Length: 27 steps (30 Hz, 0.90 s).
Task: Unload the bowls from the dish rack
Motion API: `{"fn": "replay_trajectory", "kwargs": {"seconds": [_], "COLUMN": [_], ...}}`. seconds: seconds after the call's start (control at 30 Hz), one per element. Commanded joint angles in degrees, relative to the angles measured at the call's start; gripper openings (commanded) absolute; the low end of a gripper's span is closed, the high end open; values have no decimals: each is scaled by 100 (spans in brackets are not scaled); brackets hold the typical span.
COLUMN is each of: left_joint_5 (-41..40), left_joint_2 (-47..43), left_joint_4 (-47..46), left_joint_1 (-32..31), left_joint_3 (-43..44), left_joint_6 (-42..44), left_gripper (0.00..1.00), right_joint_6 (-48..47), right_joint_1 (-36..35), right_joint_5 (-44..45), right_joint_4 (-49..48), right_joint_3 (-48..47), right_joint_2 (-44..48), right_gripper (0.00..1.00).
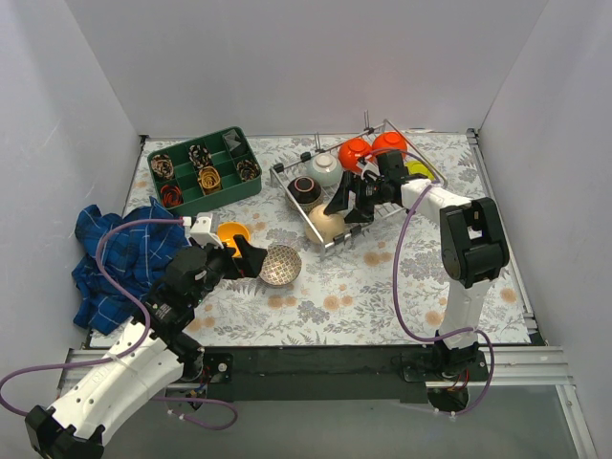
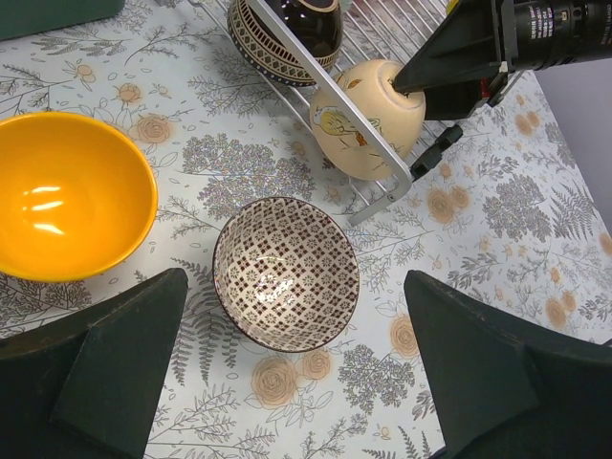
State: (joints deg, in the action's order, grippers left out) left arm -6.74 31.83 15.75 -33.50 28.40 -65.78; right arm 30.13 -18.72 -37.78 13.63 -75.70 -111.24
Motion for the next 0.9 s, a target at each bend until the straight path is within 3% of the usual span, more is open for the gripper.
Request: {"fn": "replay_trajectory", "kwargs": {"seconds": [0.0, 0.13, 0.33, 0.53, 0.87], "left_joint_5": [77, 59, 41, 50, -2], "left_joint_2": [7, -19, -72, -19, -55], "left_joint_4": [-107, -98, -98, -107, -72], "left_joint_1": [10, 19, 10, 19, 19], "left_joint_3": [-54, -63, -63, -72, -72], "left_joint_6": [109, 100, 100, 109, 109], "left_gripper": [98, 98, 98, 98, 98], "right_joint_6": [-482, -552, -692, -789, -701], "right_joint_1": [-105, -105, -79, -26, 378], "right_joint_5": [-28, 60, 253, 446, 342], "right_joint_4": [755, 747, 703, 527, 26], "right_joint_3": [-94, -155, -410, -612, -463], "right_joint_2": [-143, -12, 269, 393, 393], "right_gripper": [74, 52, 35, 26, 20]}}
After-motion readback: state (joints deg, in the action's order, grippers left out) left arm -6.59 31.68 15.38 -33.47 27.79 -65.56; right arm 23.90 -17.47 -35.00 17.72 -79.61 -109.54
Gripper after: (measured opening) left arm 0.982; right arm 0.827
